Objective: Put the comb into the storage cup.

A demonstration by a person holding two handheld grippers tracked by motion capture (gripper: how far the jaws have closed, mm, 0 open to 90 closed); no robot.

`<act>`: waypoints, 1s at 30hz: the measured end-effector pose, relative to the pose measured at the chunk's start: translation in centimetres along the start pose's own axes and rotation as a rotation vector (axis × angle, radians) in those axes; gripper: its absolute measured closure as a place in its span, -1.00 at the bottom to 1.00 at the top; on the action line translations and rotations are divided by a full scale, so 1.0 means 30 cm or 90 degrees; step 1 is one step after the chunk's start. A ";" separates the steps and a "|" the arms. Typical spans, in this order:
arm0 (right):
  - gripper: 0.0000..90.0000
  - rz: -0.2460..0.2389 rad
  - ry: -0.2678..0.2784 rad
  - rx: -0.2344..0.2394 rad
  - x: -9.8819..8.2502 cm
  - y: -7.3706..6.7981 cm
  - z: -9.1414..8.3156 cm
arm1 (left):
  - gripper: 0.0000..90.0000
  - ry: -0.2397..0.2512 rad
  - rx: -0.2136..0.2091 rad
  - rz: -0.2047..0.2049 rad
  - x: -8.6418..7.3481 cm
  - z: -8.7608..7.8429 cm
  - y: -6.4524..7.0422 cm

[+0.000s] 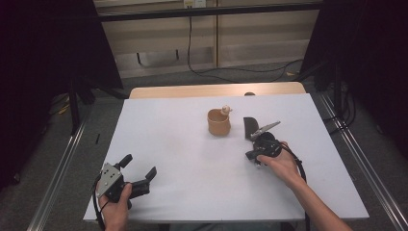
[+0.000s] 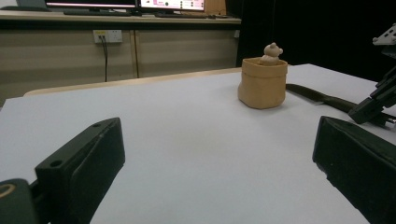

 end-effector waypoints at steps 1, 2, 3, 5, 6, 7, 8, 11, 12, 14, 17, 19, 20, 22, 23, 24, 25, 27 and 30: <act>1.00 0.000 -0.001 0.001 -0.001 0.000 -0.001 | -0.95 0.000 0.000 0.000 0.000 -0.001 0.000; 1.00 0.001 -0.003 0.005 -0.002 0.001 -0.001 | -0.95 0.002 0.001 -0.003 0.001 -0.001 -0.001; 1.00 0.001 -0.003 0.005 -0.002 0.001 -0.001 | -0.95 0.002 0.001 -0.003 0.001 -0.001 -0.001; 1.00 0.003 -0.006 0.010 -0.004 0.002 -0.003 | -0.95 0.000 0.000 -0.002 -0.001 -0.002 -0.002; 1.00 0.005 -0.007 0.010 -0.005 0.003 -0.004 | -0.95 -0.001 0.000 -0.002 -0.001 -0.002 -0.002; 1.00 0.004 -0.008 0.011 -0.007 0.003 -0.005 | -0.95 -0.001 0.000 -0.001 -0.001 -0.002 -0.002; 1.00 0.004 -0.008 0.011 -0.007 0.003 -0.005 | -0.95 -0.001 -0.001 0.000 -0.001 -0.001 -0.002; 1.00 0.002 -0.007 0.010 -0.009 0.003 -0.006 | -0.95 -0.001 -0.001 0.000 0.000 -0.001 -0.002; 1.00 -0.001 -0.007 0.008 -0.010 0.002 -0.007 | -0.95 0.000 -0.001 -0.001 0.000 -0.001 -0.001; 1.00 -0.005 -0.007 0.002 -0.010 0.001 -0.008 | -0.95 0.000 -0.002 0.000 0.000 -0.001 -0.001; 1.00 -0.004 -0.008 -0.002 -0.014 0.001 -0.011 | -0.95 0.003 -0.003 -0.002 0.002 0.000 0.002; 1.00 0.001 -0.011 -0.001 -0.017 0.003 -0.013 | -0.95 0.001 -0.004 0.000 0.001 0.000 0.002; 1.00 -0.001 -0.012 0.001 -0.018 0.003 -0.014 | -0.95 0.001 -0.003 0.000 0.000 0.000 0.000; 1.00 -0.004 -0.013 0.000 -0.019 0.003 -0.015 | -0.95 -0.001 -0.002 0.001 0.000 -0.001 -0.001; 1.00 -0.004 -0.013 0.000 -0.019 0.003 -0.015 | -0.95 -0.001 -0.002 0.001 0.000 -0.001 -0.001; 1.00 -0.007 -0.017 0.001 -0.022 0.004 -0.018 | -0.95 -0.001 -0.003 0.002 0.000 -0.001 0.000; 1.00 -0.007 -0.017 0.001 -0.022 0.004 -0.018 | -0.95 -0.001 -0.003 0.002 0.000 -0.001 0.000; 1.00 -0.005 -0.019 0.004 -0.026 0.006 -0.021 | -0.95 -0.002 -0.003 0.002 -0.001 -0.001 0.000; 1.00 -0.003 -0.023 0.007 -0.032 0.010 -0.025 | -0.95 -0.001 -0.003 0.002 -0.001 -0.001 0.000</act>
Point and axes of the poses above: each handheld gripper's, and its own axes: z roughly forward along the jaws, x roughly out of its top, y roughly to its right, the point moved 8 cm from there along z, roughly forward along the jaws, and after that the axes turned 12 degrees about -x, right-handed, at the moved point
